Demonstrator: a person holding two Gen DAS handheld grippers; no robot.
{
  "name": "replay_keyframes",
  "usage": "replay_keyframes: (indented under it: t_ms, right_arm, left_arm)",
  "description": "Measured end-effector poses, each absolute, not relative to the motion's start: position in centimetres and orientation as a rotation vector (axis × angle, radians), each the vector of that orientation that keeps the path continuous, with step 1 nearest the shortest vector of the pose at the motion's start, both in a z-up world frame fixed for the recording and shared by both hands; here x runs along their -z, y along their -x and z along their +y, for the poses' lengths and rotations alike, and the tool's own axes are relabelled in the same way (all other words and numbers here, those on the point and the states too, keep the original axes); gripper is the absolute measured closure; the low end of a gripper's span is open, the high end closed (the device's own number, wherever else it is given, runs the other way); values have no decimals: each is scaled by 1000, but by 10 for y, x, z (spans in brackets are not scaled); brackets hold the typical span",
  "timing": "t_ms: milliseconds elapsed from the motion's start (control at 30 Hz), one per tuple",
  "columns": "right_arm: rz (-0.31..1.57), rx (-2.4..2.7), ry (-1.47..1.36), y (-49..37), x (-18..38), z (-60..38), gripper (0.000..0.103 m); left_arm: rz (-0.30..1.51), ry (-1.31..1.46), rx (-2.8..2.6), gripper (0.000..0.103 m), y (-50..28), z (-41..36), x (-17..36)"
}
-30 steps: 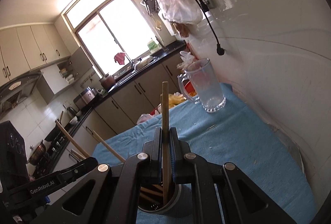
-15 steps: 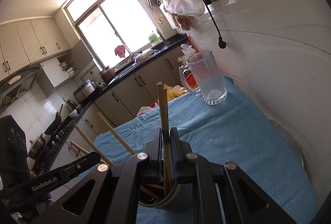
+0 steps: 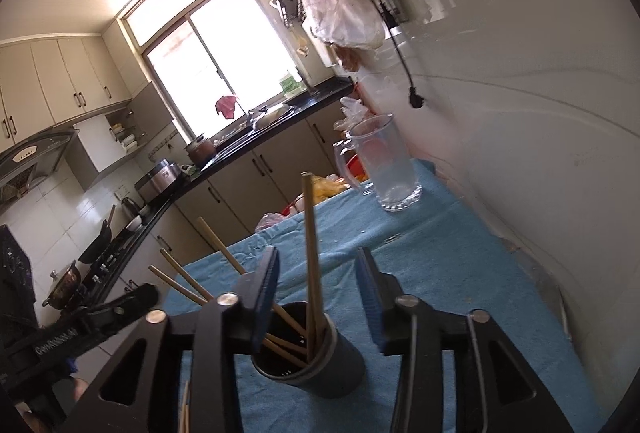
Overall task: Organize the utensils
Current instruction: 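Lower the chopsticks into the black cup and open both grippers, then move both open grippers back over the remaining chopsticks on the towel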
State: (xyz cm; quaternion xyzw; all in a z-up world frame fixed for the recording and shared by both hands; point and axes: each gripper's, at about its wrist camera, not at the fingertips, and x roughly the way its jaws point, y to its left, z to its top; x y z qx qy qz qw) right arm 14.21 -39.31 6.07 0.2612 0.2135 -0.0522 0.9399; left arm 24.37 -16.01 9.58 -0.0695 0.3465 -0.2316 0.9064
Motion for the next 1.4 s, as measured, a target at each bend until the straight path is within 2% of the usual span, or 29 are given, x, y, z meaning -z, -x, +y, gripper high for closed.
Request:
replay_keyframes:
  t_ms: [233, 433, 1000, 1200, 1300, 1367, 1400]
  right_arm:
    - [449, 207, -458, -112, -55, -390, 25]
    - [508, 164, -404, -98, -40, -365, 20]
    - [768, -61, -399, -110, 32, -263, 19]
    - [861, -145, -346, -121, 45, -228, 20]
    - [897, -147, -317, -130, 48, -218, 26]
    - [933, -161, -306, -139, 51, -212, 35]
    - [952, -175, -306, -145, 52, -209, 43]
  left_arm:
    - [674, 139, 392, 33, -216, -124, -94]
    - [693, 133, 335, 27, -191, -88, -74]
    - [896, 226, 103, 26, -150, 52, 34]
    - [913, 224, 87, 26, -142, 62, 58]
    - [911, 192, 79, 26, -139, 61, 68]
    - [901, 209, 98, 26, -137, 64, 67]
    - [887, 218, 103, 26, -136, 65, 66]
